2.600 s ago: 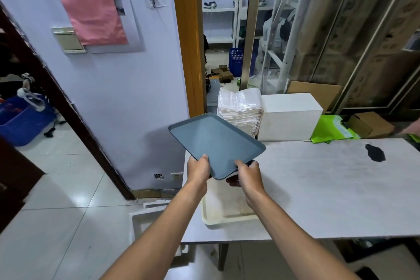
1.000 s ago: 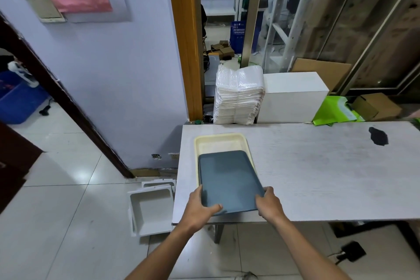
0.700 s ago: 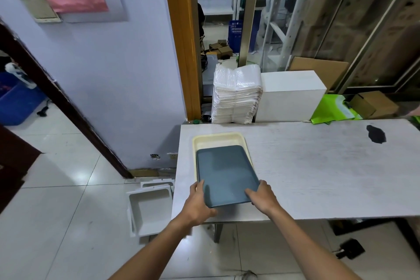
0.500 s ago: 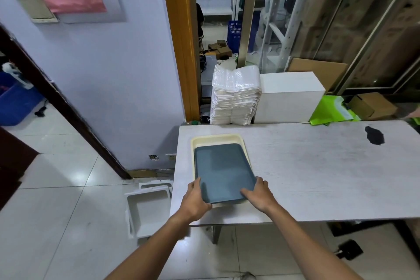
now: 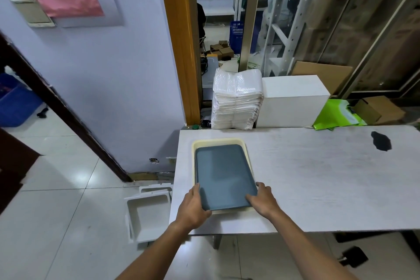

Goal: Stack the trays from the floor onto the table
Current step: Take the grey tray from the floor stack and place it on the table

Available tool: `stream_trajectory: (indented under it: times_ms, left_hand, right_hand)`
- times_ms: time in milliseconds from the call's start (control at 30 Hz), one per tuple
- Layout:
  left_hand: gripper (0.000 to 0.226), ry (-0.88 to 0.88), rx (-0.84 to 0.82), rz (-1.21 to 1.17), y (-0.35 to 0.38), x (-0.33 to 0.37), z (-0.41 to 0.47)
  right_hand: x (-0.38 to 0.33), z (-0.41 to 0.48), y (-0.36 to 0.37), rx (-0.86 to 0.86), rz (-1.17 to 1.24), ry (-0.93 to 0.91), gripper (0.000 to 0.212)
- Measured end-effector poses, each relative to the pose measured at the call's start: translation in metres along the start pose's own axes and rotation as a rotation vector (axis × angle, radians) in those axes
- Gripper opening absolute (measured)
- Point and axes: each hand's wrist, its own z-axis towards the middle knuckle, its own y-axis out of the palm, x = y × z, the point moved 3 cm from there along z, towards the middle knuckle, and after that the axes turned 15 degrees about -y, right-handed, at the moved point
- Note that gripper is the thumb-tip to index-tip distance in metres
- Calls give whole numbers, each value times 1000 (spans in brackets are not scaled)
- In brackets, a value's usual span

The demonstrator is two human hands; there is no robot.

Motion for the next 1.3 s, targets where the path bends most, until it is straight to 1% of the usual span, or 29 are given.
stream_trajectory:
  times_ms: [133, 233, 333, 433, 500, 533, 600, 700, 767, 900, 967, 1033, 1100, 1300]
  left_hand:
    - [100, 4, 15, 74, 6, -10, 5]
    - [97, 2, 5, 81, 9, -15, 6]
    - [93, -7, -2, 82, 8, -19, 7]
    - [88, -23, -18, 92, 9, -21, 8]
    - [86, -40, -42, 90, 11, -23, 8]
    - [87, -47, -49, 87, 12, -23, 8]
    - [89, -52, -57, 76, 12, -25, 9]
    - [90, -42, -48, 84, 8, -29, 12]
    - [90, -29, -45, 134, 3, -31, 16]
    - [83, -34, -83, 204, -2, -31, 21]
    - [72, -48, -66, 229, -5, -30, 23]
    - [67, -57, -48, 236, -6, -28, 23]
    - [66, -66, -39, 227, -5, -28, 22]
    - [62, -67, -12, 171, 1, -30, 17]
  right_hand:
    - [10, -2, 5, -56, -3, -1, 72]
    - [19, -3, 10, -99, -27, 5, 74]
    - [25, -4, 10, -88, -102, -1, 74]
    - [28, -7, 6, -94, -250, -11, 84]
    - [30, -8, 7, -159, -240, -22, 93]
    - [32, -8, 8, -188, -212, -22, 94]
    - [35, -9, 12, -199, -197, -20, 87]
    - [30, -13, 17, -168, -268, -44, 69]
    - [29, -14, 21, -165, -304, -54, 63]
    - [29, -15, 25, -140, -347, -60, 62]
    - [29, -14, 24, -131, -371, -61, 60]
    - [28, -12, 23, -123, -383, -57, 57]
    - [27, -12, 24, -125, -400, -56, 55]
    - [25, -14, 29, -115, -445, -83, 59]
